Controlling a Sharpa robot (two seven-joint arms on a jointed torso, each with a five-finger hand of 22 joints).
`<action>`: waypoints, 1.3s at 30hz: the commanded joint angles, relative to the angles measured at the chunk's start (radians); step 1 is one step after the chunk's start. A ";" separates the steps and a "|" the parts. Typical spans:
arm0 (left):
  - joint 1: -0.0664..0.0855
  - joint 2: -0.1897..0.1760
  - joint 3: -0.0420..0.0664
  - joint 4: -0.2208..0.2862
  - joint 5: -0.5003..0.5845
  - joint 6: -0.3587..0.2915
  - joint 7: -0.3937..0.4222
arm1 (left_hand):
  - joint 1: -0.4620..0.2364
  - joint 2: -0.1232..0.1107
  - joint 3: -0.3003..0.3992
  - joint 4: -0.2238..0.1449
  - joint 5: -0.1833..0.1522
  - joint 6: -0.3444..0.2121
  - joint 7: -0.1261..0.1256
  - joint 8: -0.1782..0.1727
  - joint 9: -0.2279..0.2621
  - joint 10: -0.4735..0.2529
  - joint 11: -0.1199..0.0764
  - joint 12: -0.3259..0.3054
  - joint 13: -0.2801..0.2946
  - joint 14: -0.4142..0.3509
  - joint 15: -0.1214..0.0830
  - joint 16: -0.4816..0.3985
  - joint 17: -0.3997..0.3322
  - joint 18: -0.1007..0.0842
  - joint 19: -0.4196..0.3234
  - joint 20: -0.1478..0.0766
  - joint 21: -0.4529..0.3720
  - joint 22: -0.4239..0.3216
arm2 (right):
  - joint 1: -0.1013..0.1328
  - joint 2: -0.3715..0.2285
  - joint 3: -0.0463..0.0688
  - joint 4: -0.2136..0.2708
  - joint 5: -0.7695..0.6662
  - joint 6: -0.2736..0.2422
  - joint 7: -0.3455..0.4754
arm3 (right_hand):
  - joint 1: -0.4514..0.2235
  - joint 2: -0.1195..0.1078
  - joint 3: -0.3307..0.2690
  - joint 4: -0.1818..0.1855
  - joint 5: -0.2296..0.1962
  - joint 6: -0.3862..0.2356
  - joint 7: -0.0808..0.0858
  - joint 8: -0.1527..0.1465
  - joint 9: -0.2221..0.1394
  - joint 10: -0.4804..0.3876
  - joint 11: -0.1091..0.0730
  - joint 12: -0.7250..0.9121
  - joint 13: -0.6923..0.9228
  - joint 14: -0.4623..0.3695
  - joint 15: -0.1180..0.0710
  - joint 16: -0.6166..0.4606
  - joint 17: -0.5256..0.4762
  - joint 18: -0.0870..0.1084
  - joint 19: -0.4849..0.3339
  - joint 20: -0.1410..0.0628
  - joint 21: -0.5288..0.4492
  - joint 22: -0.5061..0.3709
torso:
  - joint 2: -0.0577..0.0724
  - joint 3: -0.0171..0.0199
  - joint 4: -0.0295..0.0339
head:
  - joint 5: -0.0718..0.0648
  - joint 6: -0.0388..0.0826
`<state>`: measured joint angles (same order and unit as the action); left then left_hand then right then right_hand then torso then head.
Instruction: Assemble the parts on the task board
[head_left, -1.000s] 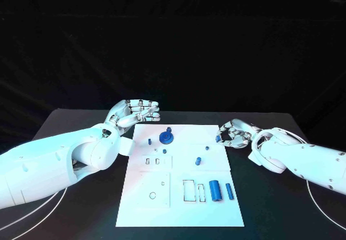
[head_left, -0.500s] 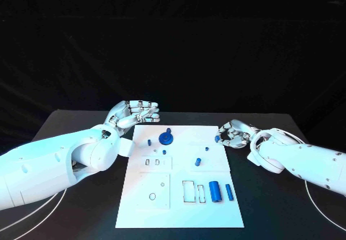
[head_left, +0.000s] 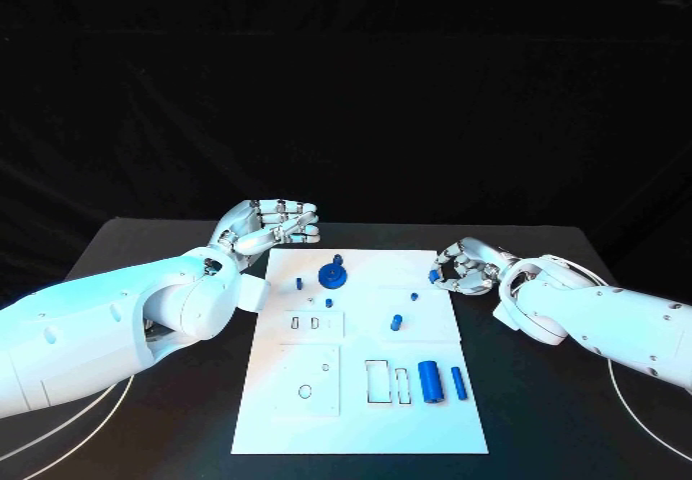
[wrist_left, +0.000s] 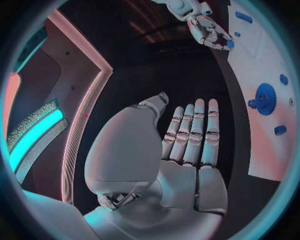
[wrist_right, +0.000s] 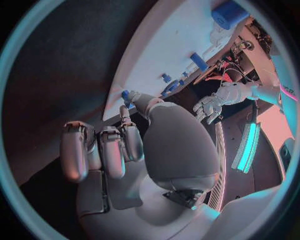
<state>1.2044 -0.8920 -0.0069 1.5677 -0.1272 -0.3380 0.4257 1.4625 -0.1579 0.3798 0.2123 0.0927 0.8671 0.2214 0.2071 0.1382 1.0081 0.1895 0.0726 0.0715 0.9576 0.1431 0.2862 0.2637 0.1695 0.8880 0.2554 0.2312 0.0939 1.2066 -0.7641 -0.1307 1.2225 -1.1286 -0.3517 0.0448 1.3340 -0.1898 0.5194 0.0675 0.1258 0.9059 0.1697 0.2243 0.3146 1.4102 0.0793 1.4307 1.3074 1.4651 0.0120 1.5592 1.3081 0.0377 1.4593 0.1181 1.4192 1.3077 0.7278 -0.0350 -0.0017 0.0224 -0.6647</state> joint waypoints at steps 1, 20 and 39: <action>0.000 0.001 0.001 0.003 0.004 0.010 0.005 | -0.010 0.003 0.007 0.002 -0.004 -0.007 0.024 0.004 0.001 0.002 0.001 -0.004 -0.001 -0.006 0.002 0.006 0.002 0.014 0.002 0.004 0.006 -0.001 | 0.000 0.002 0.000 0.000 -0.003 0.007 0.006 | -0.005 -0.007 0.004 -0.003 -0.005 -0.007 0.003 -0.007 -0.002 -0.002 0.009 -0.002 0.095 0.100 0.002 0.004 0.239 0.006 0.003 -0.001 0.000 0.128 | 0.000 0.0012 -0.0007 | -0.001 0.000; 0.000 0.000 0.001 0.003 0.004 0.013 0.000 | -0.010 0.002 0.007 0.001 -0.004 -0.008 0.025 0.004 0.000 0.001 0.002 -0.005 -0.001 -0.006 0.002 0.007 0.002 0.014 0.002 0.004 0.006 -0.001 | 0.003 0.016 0.000 -0.017 -0.007 0.001 0.003 | -0.008 -0.011 0.007 -0.005 -0.006 -0.020 0.008 -0.014 -0.005 -0.007 0.013 -0.006 0.091 0.101 0.006 0.005 0.241 0.006 0.003 0.002 -0.001 0.128 | 0.001 0.0021 -0.0003 | -0.003 -0.001; 0.000 0.001 0.001 0.002 0.004 0.021 -0.008 | -0.013 0.002 0.007 0.002 -0.004 -0.011 0.027 0.003 0.000 -0.001 0.003 -0.005 -0.001 -0.009 0.004 0.008 0.004 0.014 0.002 0.004 0.007 -0.001 | 0.002 0.039 0.000 -0.040 -0.007 -0.006 0.009 | -0.007 -0.006 0.012 -0.006 -0.005 -0.016 0.008 -0.012 -0.004 -0.004 0.014 -0.003 0.093 0.100 0.007 0.005 0.241 0.006 0.004 0.004 -0.001 0.129 | 0.000 0.0014 0.0016 | -0.002 -0.005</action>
<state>1.2044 -0.8928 -0.0069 1.5677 -0.1271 -0.3364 0.4157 1.4585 -0.1538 0.3826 0.2151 0.0927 0.8634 0.2178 0.2071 0.1378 1.0081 0.1895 0.0726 0.0716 0.9541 0.1467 0.2901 0.2667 0.1695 0.8880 0.2554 0.2312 0.0940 1.2091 -0.7270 -0.1307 1.1849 -1.1294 -0.3555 0.0438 1.3304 -0.1934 0.5248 0.0621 0.1259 0.8912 0.1770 0.2155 0.3112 1.4047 0.0847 1.4266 1.3078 1.4649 0.0123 1.5592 1.3076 0.0377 1.4591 0.1182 1.4192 1.3076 0.7281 -0.0336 -0.0005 0.0207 -0.6691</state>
